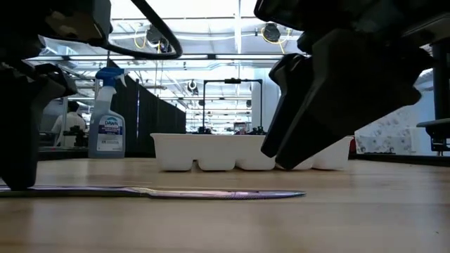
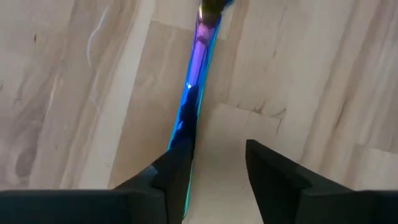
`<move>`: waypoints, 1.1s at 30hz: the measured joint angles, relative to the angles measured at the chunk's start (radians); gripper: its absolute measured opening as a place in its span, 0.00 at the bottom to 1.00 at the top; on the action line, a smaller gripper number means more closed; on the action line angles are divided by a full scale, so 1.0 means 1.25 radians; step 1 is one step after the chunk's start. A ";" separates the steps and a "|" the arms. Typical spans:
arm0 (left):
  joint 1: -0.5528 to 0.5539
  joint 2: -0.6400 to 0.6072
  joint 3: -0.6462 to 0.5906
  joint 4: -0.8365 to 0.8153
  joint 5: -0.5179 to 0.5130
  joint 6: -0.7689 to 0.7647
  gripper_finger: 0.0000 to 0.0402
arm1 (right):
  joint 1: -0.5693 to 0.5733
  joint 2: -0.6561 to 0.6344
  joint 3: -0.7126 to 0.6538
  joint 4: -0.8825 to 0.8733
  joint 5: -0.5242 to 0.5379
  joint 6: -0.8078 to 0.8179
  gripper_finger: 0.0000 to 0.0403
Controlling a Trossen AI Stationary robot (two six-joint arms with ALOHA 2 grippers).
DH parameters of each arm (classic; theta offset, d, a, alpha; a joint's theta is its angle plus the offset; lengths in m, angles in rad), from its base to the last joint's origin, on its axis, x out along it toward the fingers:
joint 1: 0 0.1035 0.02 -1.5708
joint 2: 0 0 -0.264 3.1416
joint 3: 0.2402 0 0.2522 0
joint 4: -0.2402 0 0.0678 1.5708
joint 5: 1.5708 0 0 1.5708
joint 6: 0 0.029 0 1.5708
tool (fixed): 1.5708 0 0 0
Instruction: Sort silverware
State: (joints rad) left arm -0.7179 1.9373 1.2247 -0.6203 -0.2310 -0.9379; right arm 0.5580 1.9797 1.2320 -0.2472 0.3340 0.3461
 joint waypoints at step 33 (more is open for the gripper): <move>0.117 -0.001 0.005 -0.058 0.191 0.230 0.36 | -0.006 -0.001 0.000 0.012 0.000 -0.045 0.44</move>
State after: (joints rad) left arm -0.5710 1.9362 1.2316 -0.6926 0.0074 -0.6501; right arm 0.5503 1.9789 1.2320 -0.2325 0.3344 0.2901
